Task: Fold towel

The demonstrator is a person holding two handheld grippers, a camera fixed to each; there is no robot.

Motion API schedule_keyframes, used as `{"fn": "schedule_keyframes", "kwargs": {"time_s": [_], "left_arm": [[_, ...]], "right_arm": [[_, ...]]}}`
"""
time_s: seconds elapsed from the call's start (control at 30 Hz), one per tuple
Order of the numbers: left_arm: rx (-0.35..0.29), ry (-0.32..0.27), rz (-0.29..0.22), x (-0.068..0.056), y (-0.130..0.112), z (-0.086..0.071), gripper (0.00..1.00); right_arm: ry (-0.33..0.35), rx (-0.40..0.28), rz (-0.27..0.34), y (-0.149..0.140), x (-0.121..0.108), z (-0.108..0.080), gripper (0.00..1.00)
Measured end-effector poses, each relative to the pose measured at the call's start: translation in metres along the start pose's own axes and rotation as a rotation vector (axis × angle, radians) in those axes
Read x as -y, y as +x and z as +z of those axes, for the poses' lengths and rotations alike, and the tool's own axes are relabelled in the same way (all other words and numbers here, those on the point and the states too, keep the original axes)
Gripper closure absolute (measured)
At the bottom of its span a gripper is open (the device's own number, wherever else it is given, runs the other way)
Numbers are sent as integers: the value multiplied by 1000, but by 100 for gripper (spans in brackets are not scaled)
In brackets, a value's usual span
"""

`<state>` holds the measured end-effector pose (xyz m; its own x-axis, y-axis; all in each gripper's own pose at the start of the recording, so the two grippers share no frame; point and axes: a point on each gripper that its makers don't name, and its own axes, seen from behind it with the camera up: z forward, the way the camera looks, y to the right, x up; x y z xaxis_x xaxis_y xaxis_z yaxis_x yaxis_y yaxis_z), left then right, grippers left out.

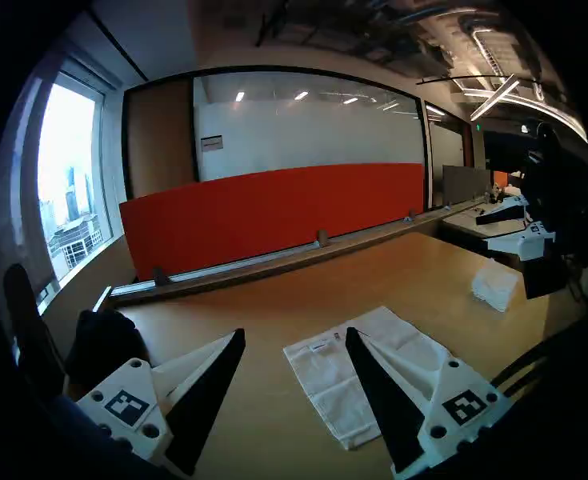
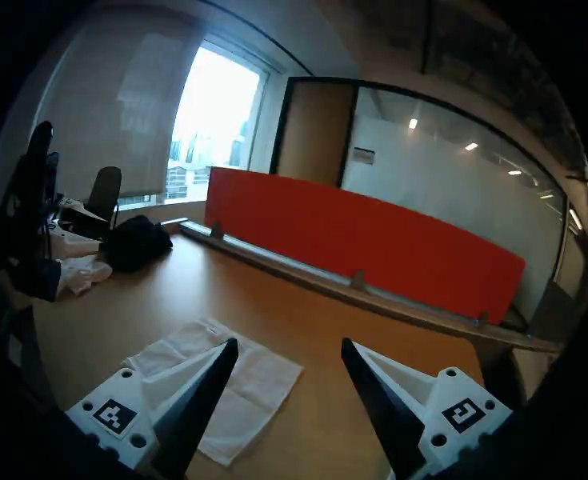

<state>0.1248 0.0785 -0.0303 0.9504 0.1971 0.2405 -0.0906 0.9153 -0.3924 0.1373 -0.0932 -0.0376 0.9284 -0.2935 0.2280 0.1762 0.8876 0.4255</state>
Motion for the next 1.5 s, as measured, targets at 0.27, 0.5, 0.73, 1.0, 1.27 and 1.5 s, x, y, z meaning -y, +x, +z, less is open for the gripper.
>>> {"fn": "schedule_keyframes", "kwargs": {"time_s": [0.27,0.5,0.73,1.0,1.27,1.5], "left_arm": [[42,-33,4,-13,-28,10,7],[82,-59,15,-22,-52,17,7],[127,-89,23,-33,-77,24,7],[187,-122,28,-46,-106,30,7],[245,-158,42,-57,-136,36,7],[301,-191,62,-67,-163,39,7]], "right_arm": [[19,48,-17,-27,9,8,0],[44,88,-14,-51,19,16,0],[76,130,-15,-77,31,23,0],[110,185,-12,-107,46,31,0],[146,239,-12,-139,61,37,0],[172,283,-9,-164,72,39,0]]}}
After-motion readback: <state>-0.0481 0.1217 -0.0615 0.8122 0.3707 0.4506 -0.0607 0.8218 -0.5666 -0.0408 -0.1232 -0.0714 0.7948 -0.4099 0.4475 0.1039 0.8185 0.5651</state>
